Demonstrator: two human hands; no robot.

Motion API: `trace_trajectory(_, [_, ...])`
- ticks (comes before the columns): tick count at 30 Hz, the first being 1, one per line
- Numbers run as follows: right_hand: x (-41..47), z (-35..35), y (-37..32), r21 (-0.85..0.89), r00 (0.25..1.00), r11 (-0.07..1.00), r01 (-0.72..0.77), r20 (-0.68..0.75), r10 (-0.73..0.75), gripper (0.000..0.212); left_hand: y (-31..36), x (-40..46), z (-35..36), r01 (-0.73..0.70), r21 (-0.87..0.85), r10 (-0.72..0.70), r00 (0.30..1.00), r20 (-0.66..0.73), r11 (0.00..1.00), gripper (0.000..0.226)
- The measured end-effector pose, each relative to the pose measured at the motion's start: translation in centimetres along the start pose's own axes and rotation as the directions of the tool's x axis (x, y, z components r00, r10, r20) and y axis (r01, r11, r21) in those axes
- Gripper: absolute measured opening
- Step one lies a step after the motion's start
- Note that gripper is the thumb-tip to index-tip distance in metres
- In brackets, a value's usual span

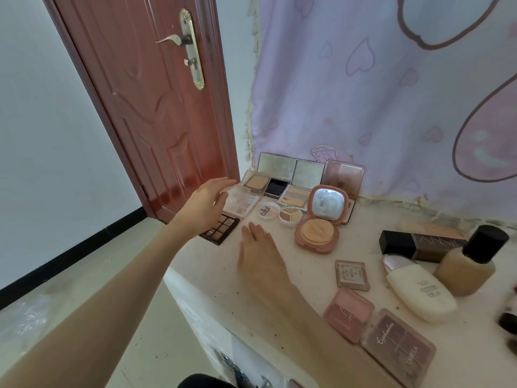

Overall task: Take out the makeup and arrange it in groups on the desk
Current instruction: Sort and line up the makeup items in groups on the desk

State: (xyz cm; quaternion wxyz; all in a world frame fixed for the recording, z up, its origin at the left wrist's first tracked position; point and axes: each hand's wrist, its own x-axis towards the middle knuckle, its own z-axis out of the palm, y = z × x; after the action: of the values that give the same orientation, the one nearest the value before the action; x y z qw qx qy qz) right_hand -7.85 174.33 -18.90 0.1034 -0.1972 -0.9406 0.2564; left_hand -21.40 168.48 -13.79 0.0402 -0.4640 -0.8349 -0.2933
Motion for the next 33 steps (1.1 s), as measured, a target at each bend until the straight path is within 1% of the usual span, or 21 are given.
trace_trajectory(2, [-0.5,-1.9,0.3,0.141,0.990,0.989,-0.052,-0.126,0.070,0.046,0.9,-1.6,0.7,0.046,-0.051,-0.051,0.992,-0.112,0.998,0.036])
trace_trajectory(3, [-0.8,-3.1,0.5,0.175,0.975,0.983,-0.059,-0.200,0.094,0.044,1.4,-2.4,1.4,0.057,-0.073,-0.067,0.987,-0.147,0.996,0.036])
trace_trajectory(4, [-1.2,-4.2,1.0,0.181,0.960,0.982,-0.058,-0.261,0.105,0.043,2.0,-3.2,2.2,0.055,-0.098,-0.069,0.986,-0.153,0.994,0.035])
trace_trajectory(6, [-2.1,-6.3,2.4,0.157,0.938,0.985,-0.074,-0.324,0.123,0.041,3.7,-4.6,4.1,0.025,-0.139,-0.040,0.994,-0.107,0.990,0.036])
trace_trajectory(8, [-3.2,-8.0,4.4,0.115,0.935,0.983,-0.146,-0.309,0.175,0.039,5.7,-5.5,6.0,0.024,-0.166,-0.029,0.999,-0.028,0.986,0.038])
trace_trajectory(10, [-4.3,-8.7,6.3,0.036,0.943,0.968,-0.250,-0.217,0.252,0.040,7.6,-5.6,7.8,0.070,-0.205,-0.065,0.997,0.033,0.976,0.045])
trace_trajectory(12, [-4.9,-8.7,7.8,-0.084,0.950,0.950,-0.299,-0.124,0.288,0.039,9.1,-5.3,9.1,0.128,-0.260,-0.116,0.991,0.060,0.957,0.058])
trace_trajectory(13, [-4.9,-8.7,8.3,-0.107,0.947,0.944,-0.313,-0.107,0.302,0.039,9.6,-5.1,9.7,0.154,-0.274,-0.144,0.988,0.057,0.949,0.066])
trace_trajectory(15, [-4.7,-8.8,8.7,-0.075,0.943,0.942,-0.326,-0.088,0.320,0.041,10.3,-4.7,10.5,0.221,-0.238,-0.220,0.975,0.028,0.946,0.083])
trace_trajectory(17, [-4.3,-9.1,8.4,-0.011,0.943,0.944,-0.329,-0.064,0.327,0.044,10.8,-4.5,11.1,0.261,-0.165,-0.267,0.964,-0.015,0.951,0.090])
trace_trajectory(20, [-3.7,-9.3,8.0,0.069,0.930,0.929,-0.363,-0.038,0.366,0.044,11.2,-4.5,11.6,0.265,-0.127,-0.271,0.962,-0.032,0.956,0.091])
trace_trajectory(24, [-3.8,-9.3,8.3,0.121,0.915,0.914,-0.387,-0.073,0.397,0.042,11.2,-4.5,12.2,0.273,-0.154,-0.282,0.959,-0.034,0.950,0.086])
trace_trajectory(28, [-4.2,-9.1,8.6,0.163,0.917,0.917,-0.365,-0.111,0.384,0.048,10.8,-4.4,12.1,0.241,-0.203,-0.250,0.968,-0.020,0.949,0.081])
trace_trajectory(33, [-4.8,-8.6,8.7,0.148,0.929,0.935,-0.322,-0.140,0.342,0.049,10.6,-4.3,11.9,0.202,-0.232,-0.218,0.975,-0.046,0.951,0.078])
